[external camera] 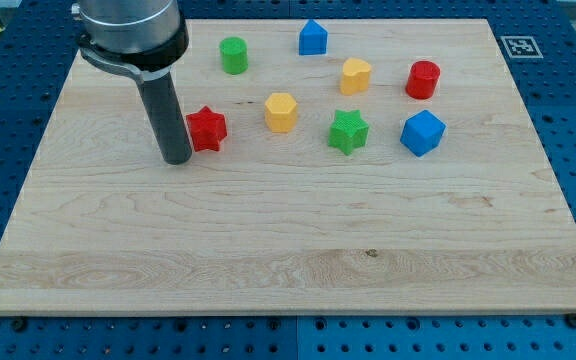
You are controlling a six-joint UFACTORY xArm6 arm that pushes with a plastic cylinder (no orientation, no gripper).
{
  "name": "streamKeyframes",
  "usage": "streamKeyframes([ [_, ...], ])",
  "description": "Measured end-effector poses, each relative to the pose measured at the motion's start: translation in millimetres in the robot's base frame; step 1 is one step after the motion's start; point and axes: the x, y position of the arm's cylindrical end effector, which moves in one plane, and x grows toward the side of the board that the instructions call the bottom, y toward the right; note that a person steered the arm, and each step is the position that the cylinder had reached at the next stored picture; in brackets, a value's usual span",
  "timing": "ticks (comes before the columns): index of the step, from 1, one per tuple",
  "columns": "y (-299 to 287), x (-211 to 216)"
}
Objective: Move the red star closer to the yellow hexagon
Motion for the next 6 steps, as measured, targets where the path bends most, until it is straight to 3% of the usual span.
streamKeyframes([
  [3, 41, -67],
  [4, 44, -60],
  [5, 44, -10],
  [6, 61, 1],
])
